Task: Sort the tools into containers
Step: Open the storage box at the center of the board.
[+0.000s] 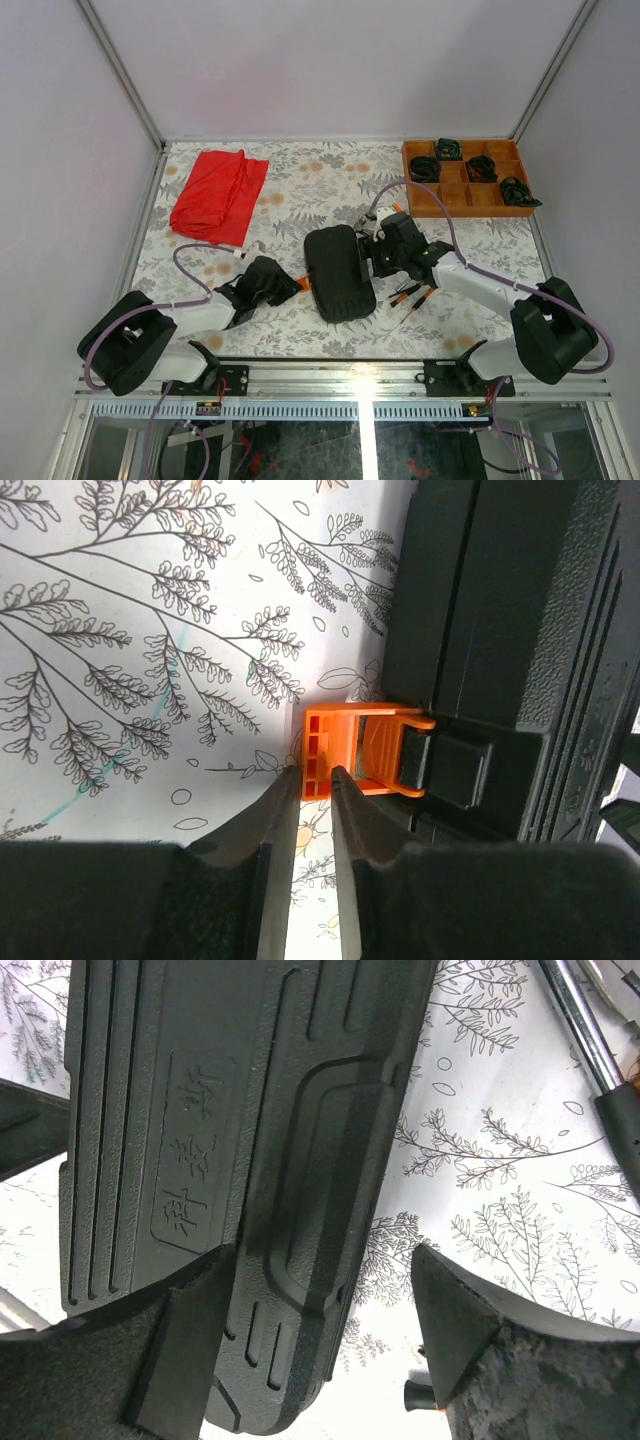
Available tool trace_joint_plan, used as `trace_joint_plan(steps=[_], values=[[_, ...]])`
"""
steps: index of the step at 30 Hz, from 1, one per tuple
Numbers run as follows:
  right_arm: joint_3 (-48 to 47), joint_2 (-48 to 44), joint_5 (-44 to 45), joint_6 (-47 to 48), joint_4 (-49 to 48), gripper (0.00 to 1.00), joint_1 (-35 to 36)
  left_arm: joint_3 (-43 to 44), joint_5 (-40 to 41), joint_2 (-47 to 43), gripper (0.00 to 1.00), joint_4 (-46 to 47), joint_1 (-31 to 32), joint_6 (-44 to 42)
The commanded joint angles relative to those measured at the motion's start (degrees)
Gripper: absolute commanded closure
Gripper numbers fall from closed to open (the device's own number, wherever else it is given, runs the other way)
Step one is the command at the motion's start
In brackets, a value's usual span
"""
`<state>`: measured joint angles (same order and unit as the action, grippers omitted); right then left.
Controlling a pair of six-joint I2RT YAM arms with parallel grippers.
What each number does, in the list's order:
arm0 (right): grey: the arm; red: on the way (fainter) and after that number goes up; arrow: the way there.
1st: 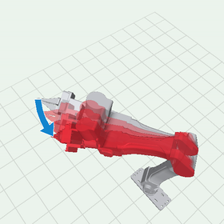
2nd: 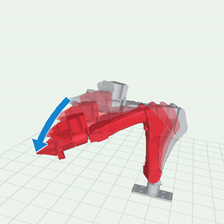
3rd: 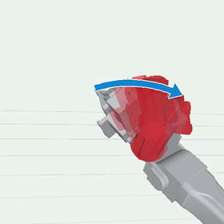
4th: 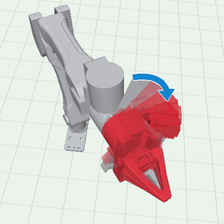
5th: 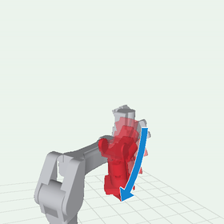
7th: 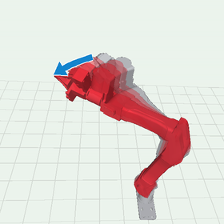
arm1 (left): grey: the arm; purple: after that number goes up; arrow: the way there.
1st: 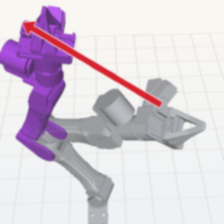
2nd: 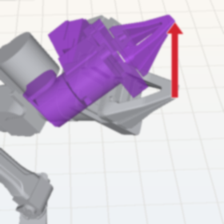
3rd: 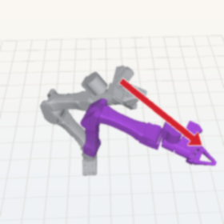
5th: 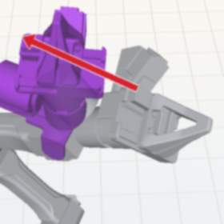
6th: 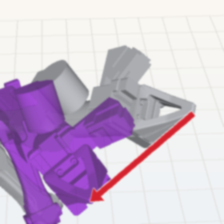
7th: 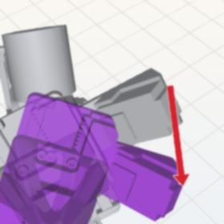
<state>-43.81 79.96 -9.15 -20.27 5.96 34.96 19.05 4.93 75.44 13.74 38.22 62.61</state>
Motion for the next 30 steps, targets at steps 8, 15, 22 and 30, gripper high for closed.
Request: trace_joint_plan(steps=[8, 15, 22, 30], values=[[-8.39, -3.12, 21.57, 2.85, 7.68, 0.0, 11.15, -2.33, -0.71, 5.18, 0.88, -1.28, 0.37, 0.09], [-13.73, 2.92, 33.17, 3.61, 9.97, 0.01, 22.15, -4.34, -1.62, 5.47, 0.94, 1.23, 0.37, 1.68], [-16.62, 10.89, 41.51, 4.65, 8.03, 0.01, 31.64, -6.41, -1.26, 2.65, 0.95, 0.72, 0.37, 3.02], [-21.32, 20.97, 53.23, 6.06, 12.29, 0.01, 37.62, -7.21, -0.55, 0.38, 0.96, -0.77, 0.37, 3.0]])
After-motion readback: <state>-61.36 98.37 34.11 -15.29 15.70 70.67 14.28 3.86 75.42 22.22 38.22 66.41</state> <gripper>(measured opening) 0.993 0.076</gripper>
